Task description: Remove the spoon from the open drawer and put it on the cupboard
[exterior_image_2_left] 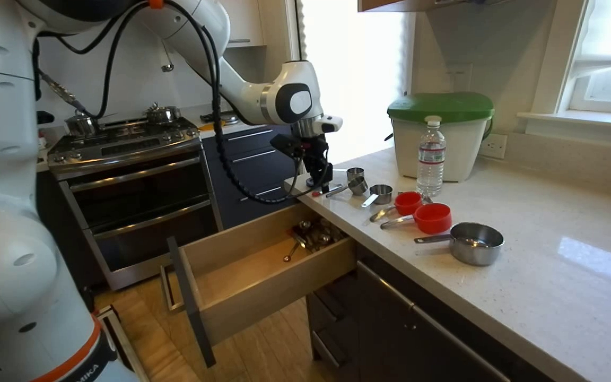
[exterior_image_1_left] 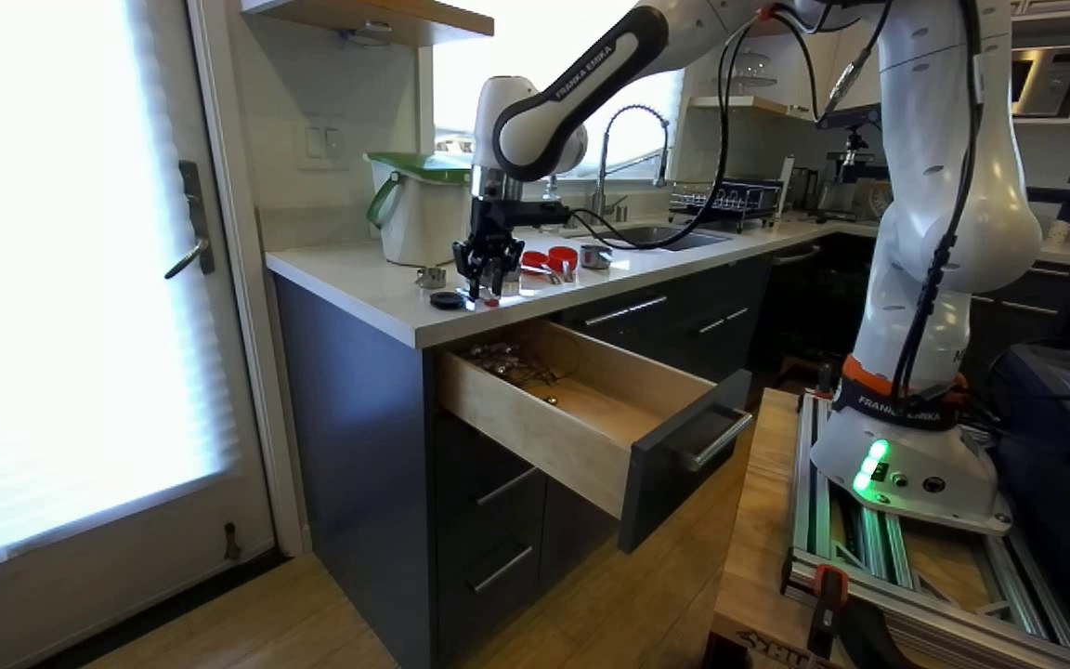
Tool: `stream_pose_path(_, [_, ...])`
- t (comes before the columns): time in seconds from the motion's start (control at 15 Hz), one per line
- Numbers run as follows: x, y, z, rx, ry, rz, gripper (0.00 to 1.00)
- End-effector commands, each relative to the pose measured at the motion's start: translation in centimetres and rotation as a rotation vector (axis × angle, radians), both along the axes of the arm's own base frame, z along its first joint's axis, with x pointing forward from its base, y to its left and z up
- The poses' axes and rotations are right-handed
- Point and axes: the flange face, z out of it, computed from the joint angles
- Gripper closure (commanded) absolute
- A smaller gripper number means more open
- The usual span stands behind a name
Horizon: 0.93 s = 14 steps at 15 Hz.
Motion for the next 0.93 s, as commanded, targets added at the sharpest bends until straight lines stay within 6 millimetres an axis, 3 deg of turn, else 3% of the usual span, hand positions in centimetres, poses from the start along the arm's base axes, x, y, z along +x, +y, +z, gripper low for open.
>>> stream_pose_path(0.0, [-1.2,-0.5,1.7,-0.008,-0.017,-0.021,0.51])
stream_pose_path(0.2, [-2.8,-1.0,3.0,0.009,-0.008,-0.048,0.42])
stream_pose_path(0.27, [-3.7,-1.1,3.3,0.013,0.000,-0.048,0.28])
stream_pose_path(0.53, [-9.3,-0.7,3.7,0.037,0.019,-0.023,0.01])
stream_pose_path(0.87, [-17.5,-0.5,4.0,0.070,-0.027,-0.001,0.00])
